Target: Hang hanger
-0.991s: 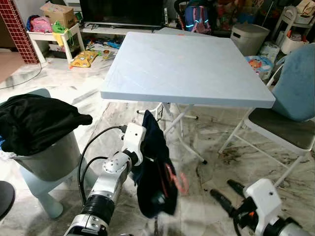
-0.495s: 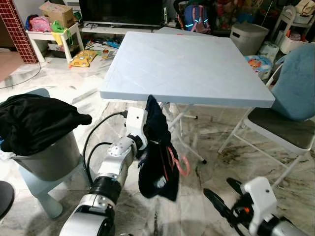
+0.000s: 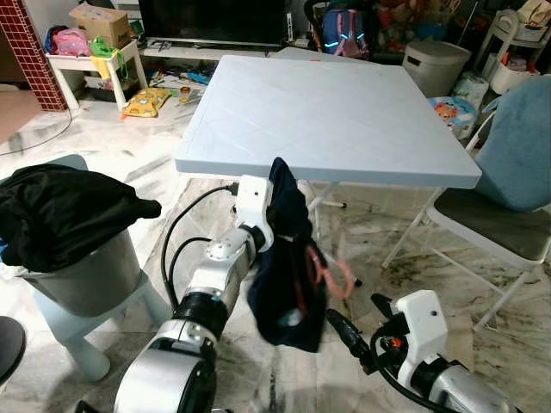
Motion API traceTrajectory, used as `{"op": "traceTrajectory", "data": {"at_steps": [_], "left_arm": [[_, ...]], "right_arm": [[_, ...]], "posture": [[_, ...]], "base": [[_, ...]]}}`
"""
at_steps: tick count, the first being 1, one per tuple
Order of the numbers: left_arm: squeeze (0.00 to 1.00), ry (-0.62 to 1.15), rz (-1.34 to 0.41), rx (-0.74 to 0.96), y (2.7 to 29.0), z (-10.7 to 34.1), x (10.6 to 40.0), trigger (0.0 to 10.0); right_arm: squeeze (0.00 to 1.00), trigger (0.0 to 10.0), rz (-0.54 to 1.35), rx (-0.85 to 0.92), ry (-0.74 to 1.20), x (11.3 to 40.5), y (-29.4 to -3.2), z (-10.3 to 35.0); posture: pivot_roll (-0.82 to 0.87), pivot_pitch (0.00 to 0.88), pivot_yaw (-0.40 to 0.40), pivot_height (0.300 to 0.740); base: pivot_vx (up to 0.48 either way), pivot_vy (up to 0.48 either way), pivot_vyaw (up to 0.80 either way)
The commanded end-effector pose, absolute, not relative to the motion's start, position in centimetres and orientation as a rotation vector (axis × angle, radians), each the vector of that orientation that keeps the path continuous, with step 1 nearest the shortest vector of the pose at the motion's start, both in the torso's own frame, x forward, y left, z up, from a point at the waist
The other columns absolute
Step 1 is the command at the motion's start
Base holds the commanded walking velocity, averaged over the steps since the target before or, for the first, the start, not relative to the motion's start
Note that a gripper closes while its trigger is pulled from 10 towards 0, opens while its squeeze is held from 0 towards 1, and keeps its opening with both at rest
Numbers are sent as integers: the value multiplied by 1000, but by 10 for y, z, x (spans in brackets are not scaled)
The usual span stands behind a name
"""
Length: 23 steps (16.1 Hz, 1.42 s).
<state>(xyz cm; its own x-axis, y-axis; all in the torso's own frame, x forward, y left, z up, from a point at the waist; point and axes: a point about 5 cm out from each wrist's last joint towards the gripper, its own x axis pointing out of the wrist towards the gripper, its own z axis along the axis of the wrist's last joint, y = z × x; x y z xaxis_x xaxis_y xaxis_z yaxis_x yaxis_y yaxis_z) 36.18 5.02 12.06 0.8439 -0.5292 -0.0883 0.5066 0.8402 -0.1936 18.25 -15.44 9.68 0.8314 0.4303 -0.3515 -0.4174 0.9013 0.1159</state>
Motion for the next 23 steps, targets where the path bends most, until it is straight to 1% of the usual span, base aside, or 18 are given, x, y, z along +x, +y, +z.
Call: {"op": "traceTrajectory", "data": {"at_steps": [1, 2, 3, 4, 5, 7, 9, 10, 11, 12, 15, 16, 17, 20, 21, 23], "left_arm": [[0, 64, -556, -176, 44, 142, 370, 0], [0, 59, -557, -181, 42, 145, 371, 0], [0, 51, -555, -188, 40, 150, 373, 0], [0, 51, -554, -196, 40, 152, 374, 0], [0, 46, -558, -205, 37, 155, 375, 0], [0, 38, -569, -228, 33, 161, 376, 0], [0, 20, -585, -244, 28, 169, 377, 39], [0, 15, -589, -247, 27, 171, 377, 392], [0, 15, -589, -247, 27, 171, 377, 392], [0, 8, -602, -255, 24, 174, 377, 314], [0, 4, -612, -262, 22, 177, 377, 235], [0, 2, -617, -265, 20, 178, 377, 0], [0, -8, -629, -275, 17, 182, 376, 353], [0, -12, -635, -282, 15, 184, 376, 314], [0, -18, -651, -301, 11, 188, 375, 314], [0, -23, -659, -307, 10, 190, 374, 314]], "right_arm": [[1000, 10000, 439, 26, 400, 186, -155, 93], [949, 10000, 436, 27, 402, 187, -155, 93], [757, 10000, 437, 30, 404, 189, -153, 93], [275, 10000, 436, 32, 405, 190, -152, 92], [0, 10000, 435, 34, 407, 192, -150, 91], [0, 10000, 409, 18, 397, 198, -148, 89], [0, 10000, 384, 38, 380, 205, -146, 88], [0, 10000, 382, 43, 378, 207, -144, 88], [0, 10000, 382, 43, 378, 207, -144, 88], [0, 10000, 406, 73, 375, 216, -135, 85], [0, 10000, 418, 84, 374, 222, -129, 83], [0, 10000, 419, 91, 374, 225, -128, 83], [0, 10000, 446, 107, 384, 231, -121, 79], [0, 10000, 455, 106, 388, 234, -116, 77], [0, 10000, 451, 65, 389, 241, -112, 74], [0, 10000, 439, 35, 389, 244, -112, 73]], "posture": [[-18, 0, -26, 740], [-18, 0, -26, 740], [-15, 0, -25, 740], [-14, 0, -23, 740], [-15, 0, -20, 740], [-16, 0, -17, 740], [-10, 0, -13, 740], [-10, 0, -13, 740], [-10, 0, -13, 740], [-3, 0, -16, 740], [0, 0, -17, 740], [4, 0, -19, 740], [9, 0, -23, 740], [11, 0, -25, 740], [14, 0, -26, 740], [16, 0, -27, 740]], "base": [[0, 0, 0], [0, 0, 0], [0, 0, 0], [0, 0, 0], [0, 0, 0], [0, 0, 0], [0, 0, 0], [0, 0, 0], [0, 0, 0], [0, 0, 0], [0, 0, 0], [0, 0, 0], [0, 0, 0], [0, 0, 0], [0, 0, 0], [0, 0, 0]]}}
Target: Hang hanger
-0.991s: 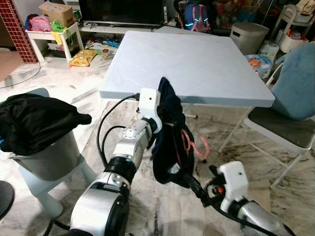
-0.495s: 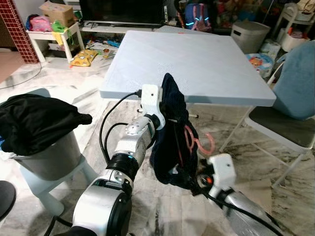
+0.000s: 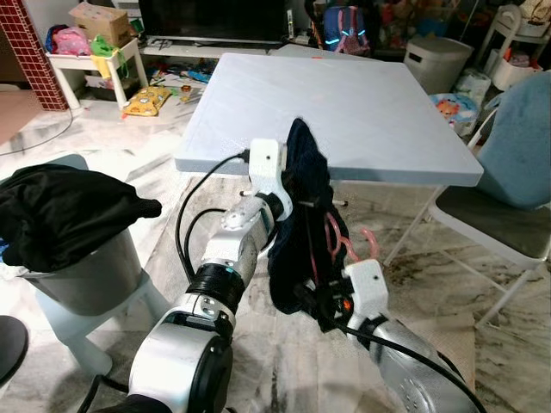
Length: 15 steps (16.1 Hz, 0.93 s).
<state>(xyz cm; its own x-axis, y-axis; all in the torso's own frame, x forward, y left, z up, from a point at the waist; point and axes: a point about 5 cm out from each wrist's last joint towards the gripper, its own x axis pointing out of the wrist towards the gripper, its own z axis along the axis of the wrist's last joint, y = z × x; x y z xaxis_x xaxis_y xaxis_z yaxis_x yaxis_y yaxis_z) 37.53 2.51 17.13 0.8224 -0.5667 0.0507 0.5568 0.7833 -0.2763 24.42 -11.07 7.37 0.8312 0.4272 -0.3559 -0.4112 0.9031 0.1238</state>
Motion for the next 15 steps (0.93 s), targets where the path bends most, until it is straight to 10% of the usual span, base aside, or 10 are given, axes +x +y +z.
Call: {"op": "traceTrajectory", "data": {"at_steps": [1, 14, 15], "left_arm": [[0, -27, -663, -311, 10, 192, 374, 314], [0, -22, -715, -355, 1, 199, 363, 157], [0, -26, -736, -365, -2, 200, 360, 157]], "right_arm": [[0, 10000, 414, 13, 394, 249, -113, 71], [0, 10000, 276, 85, 303, 281, -132, 74], [0, 0, 312, 147, 266, 289, -122, 78]], "posture": [[17, 0, -27, 740], [32, 0, -29, 740], [42, 0, -33, 740]], "base": [[0, 0, 0], [0, 0, 0], [0, 0, 0]]}}
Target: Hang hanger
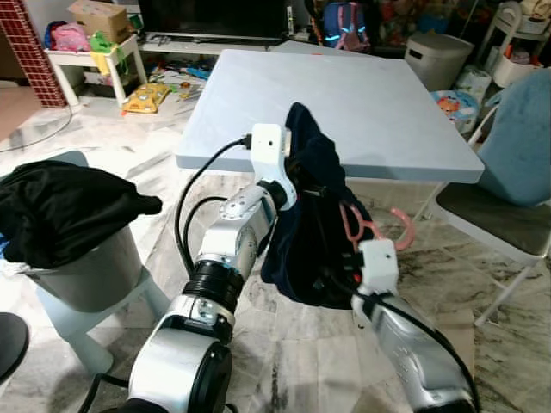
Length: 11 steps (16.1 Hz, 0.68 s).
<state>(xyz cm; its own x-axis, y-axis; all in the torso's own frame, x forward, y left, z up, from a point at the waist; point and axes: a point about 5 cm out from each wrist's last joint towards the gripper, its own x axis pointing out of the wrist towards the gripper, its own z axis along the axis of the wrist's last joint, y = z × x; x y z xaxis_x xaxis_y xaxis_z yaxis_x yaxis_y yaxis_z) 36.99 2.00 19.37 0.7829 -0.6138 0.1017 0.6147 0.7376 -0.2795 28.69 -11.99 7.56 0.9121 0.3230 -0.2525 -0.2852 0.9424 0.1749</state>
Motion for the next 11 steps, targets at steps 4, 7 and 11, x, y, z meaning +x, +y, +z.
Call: {"op": "traceTrajectory", "data": {"at_steps": [4, 7, 11], "left_arm": [[0, -26, -742, -361, 1, 200, 358, 549], [0, -21, -708, -351, 9, 199, 363, 745], [0, -20, -701, -346, 10, 200, 365, 784]], "right_arm": [[0, 0, 401, 190, 194, 290, -115, 87], [0, 0, 396, 228, 179, 280, -138, 86], [0, 0, 417, 234, 185, 268, -152, 84]], "posture": [[56, 0, -46, 740], [51, 0, -47, 740], [42, 0, -39, 740]], "base": [[0, 0, 0], [0, 0, 0], [0, 0, 0]]}}
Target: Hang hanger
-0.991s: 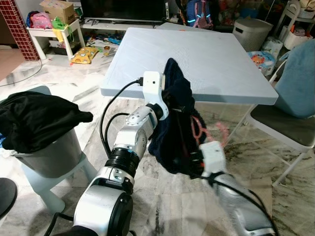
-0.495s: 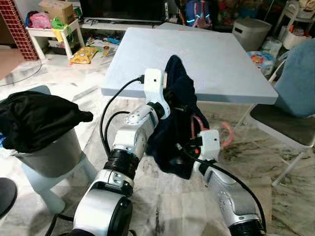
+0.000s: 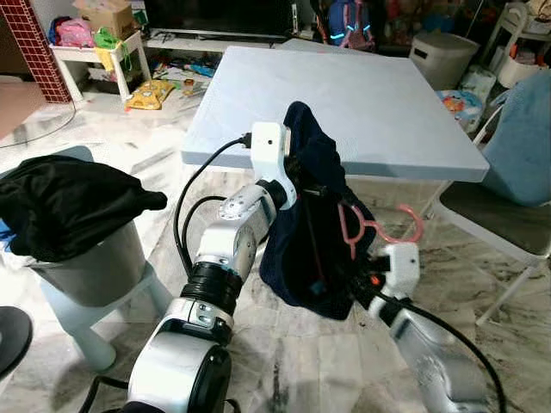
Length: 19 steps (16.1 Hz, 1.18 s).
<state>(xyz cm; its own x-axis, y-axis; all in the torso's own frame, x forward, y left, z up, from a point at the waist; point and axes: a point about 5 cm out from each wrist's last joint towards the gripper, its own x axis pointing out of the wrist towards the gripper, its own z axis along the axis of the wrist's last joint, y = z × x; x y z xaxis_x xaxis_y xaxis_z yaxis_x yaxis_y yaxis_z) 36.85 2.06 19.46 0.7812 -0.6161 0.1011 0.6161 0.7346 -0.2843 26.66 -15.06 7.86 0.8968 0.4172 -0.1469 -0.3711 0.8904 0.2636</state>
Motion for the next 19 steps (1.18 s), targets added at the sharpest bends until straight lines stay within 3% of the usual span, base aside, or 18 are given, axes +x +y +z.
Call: {"op": "traceTrajectory", "data": {"at_steps": [1, 9, 10, 19], "left_arm": [[0, -21, -704, -348, 9, 200, 365, 667], [0, -12, -698, -338, 10, 196, 365, 1176], [0, -8, -695, -336, 10, 195, 365, 1765], [0, 29, -697, -315, 10, 182, 361, 1765]], "right_arm": [[0, 0, 425, 242, 187, 266, -152, 83], [0, 0, 544, 296, 205, 256, -139, 84], [0, 0, 556, 299, 211, 254, -137, 84], [0, 0, 501, 302, 239, 251, -131, 79]], "posture": [[40, 0, -35, 740], [45, 0, -39, 740], [43, 0, -39, 740], [38, 0, -41, 740]], "base": [[0, 0, 0], [0, 0, 0], [0, 0, 0], [0, 0, 0]]}}
